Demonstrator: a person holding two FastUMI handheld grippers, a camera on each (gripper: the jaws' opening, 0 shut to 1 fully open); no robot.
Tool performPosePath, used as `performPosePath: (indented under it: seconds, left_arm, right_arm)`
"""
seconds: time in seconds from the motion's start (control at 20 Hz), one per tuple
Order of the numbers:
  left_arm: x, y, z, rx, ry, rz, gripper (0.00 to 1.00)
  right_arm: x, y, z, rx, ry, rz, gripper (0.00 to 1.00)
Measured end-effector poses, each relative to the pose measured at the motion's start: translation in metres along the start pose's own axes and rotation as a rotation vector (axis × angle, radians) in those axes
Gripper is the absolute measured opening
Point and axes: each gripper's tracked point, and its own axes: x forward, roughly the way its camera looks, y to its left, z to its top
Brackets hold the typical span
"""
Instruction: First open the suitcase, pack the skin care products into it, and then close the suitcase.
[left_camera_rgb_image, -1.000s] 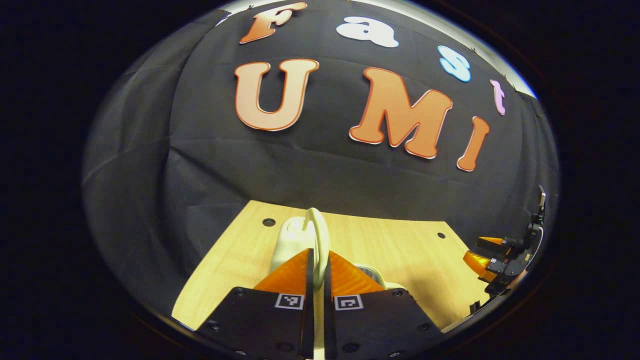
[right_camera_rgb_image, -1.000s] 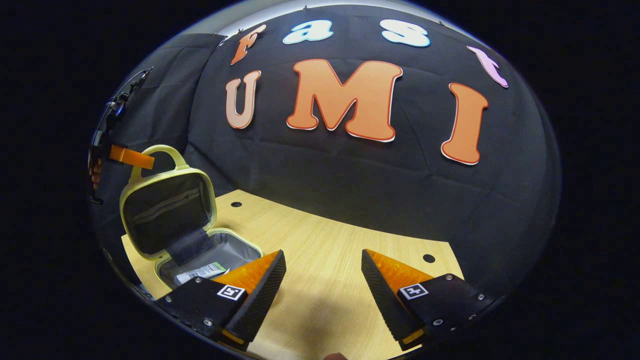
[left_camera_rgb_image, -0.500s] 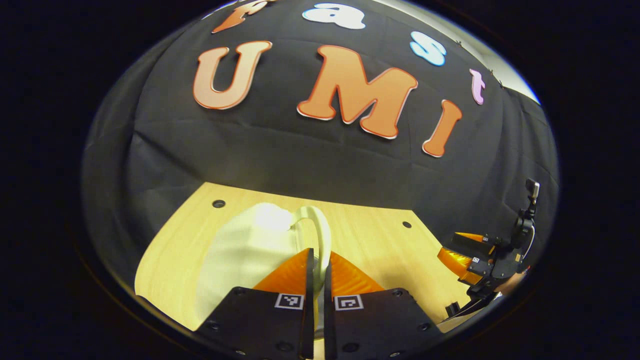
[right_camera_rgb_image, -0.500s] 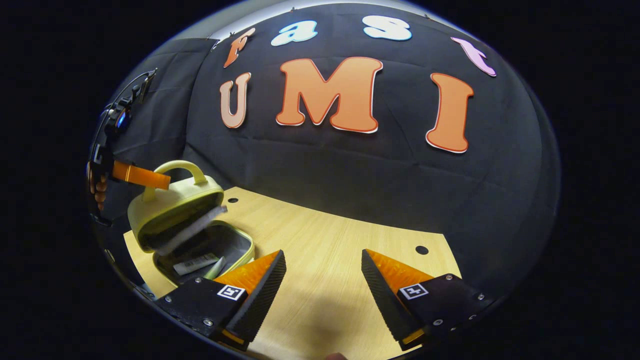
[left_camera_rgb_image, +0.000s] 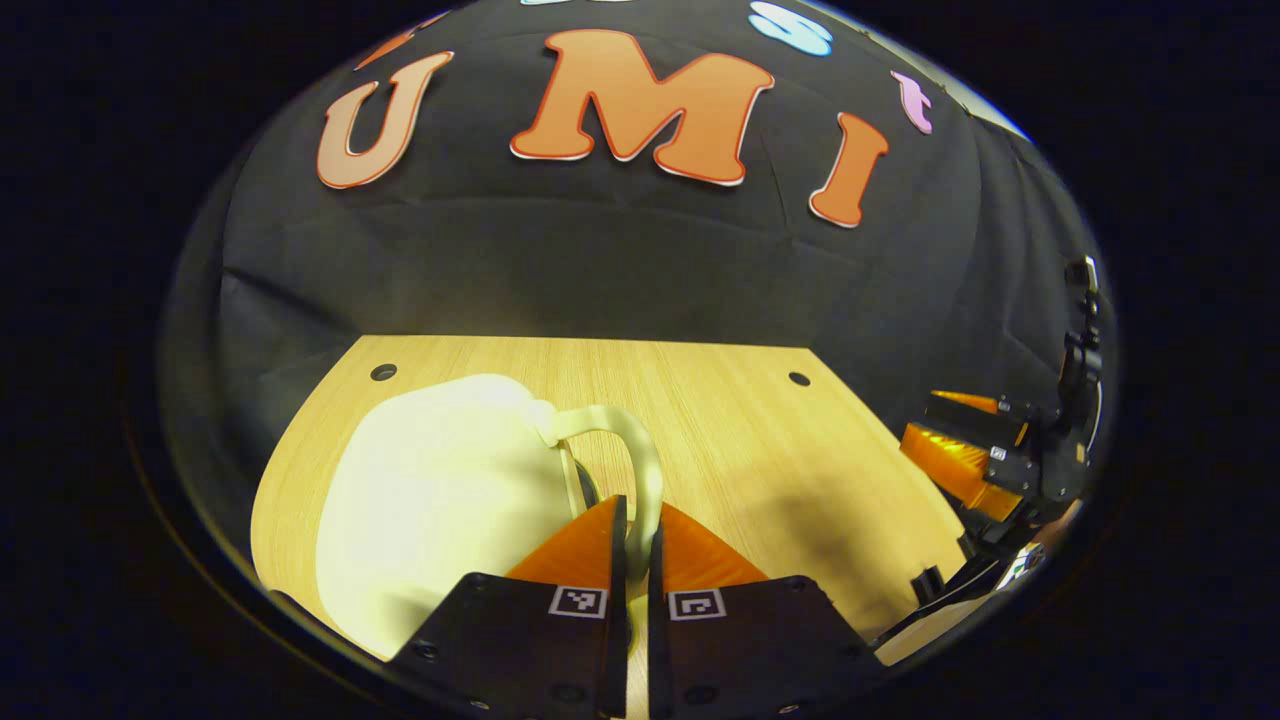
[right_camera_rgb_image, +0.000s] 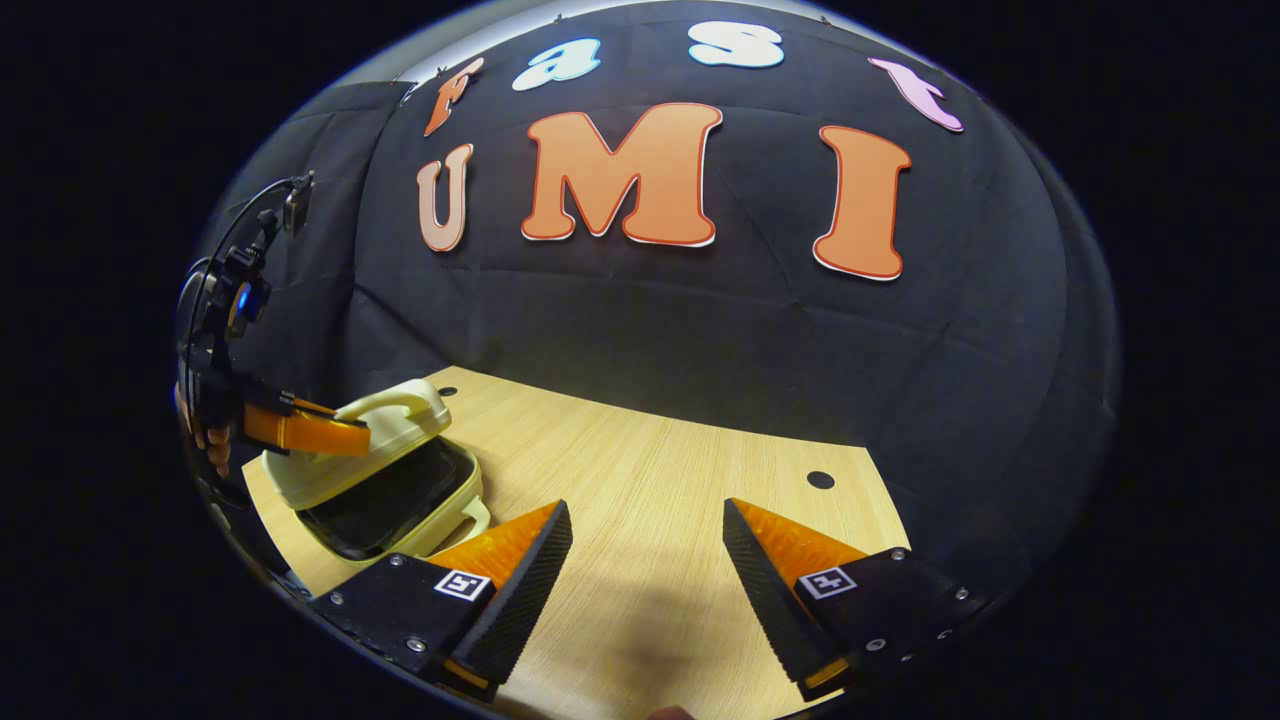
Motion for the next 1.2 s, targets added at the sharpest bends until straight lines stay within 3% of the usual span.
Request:
performPosePath:
  seconds: [0.15, 0.2, 0.55, 0.65, 0.75, 0.8, 0.9, 0.95, 1.2]
  left_arm:
    - [0.016, -0.015, -0.023, 0.013, 0.060, -0.005, 0.08]
    - [0.019, -0.014, -0.031, 0.026, 0.081, -0.002, 0.13]
    - [0.035, -0.025, -0.060, 0.179, 0.176, 0.040, 0.18]
    - [0.031, -0.046, -0.067, 0.142, 0.186, -0.033, 0.28]
    - [0.026, -0.065, -0.064, 0.151, 0.157, -0.077, 0.26]
    - [0.027, -0.063, -0.055, 0.189, 0.120, -0.055, 0.37]
    - [0.026, -0.061, -0.037, 0.218, 0.043, -0.012, 0.50]
    - [0.025, -0.060, -0.029, 0.213, 0.007, 0.002, 0.52]
    - [0.012, -0.057, 0.004, 0.171, -0.192, 0.108, 0.85]
  right_arm:
    - [0.000, -0.002, -0.005, 0.007, 0.011, -0.008, 0.97]
    - [-0.002, -0.002, -0.007, 0.013, 0.013, -0.006, 0.97]
    - [-0.004, -0.004, -0.011, 0.024, 0.020, -0.020, 0.97]
    - [-0.004, -0.005, -0.010, 0.031, 0.013, -0.019, 0.96]
    - [-0.004, -0.004, -0.010, 0.032, 0.012, -0.019, 0.96]
    - [-0.005, -0.003, -0.008, 0.036, 0.008, -0.019, 0.97]
    - [-0.007, -0.004, 0.000, 0.043, -0.018, -0.023, 0.96]
    - [-0.008, -0.005, 0.006, 0.042, -0.040, -0.029, 0.96]
    - [-0.013, -0.006, 0.033, 0.059, -0.121, -0.058, 0.97]
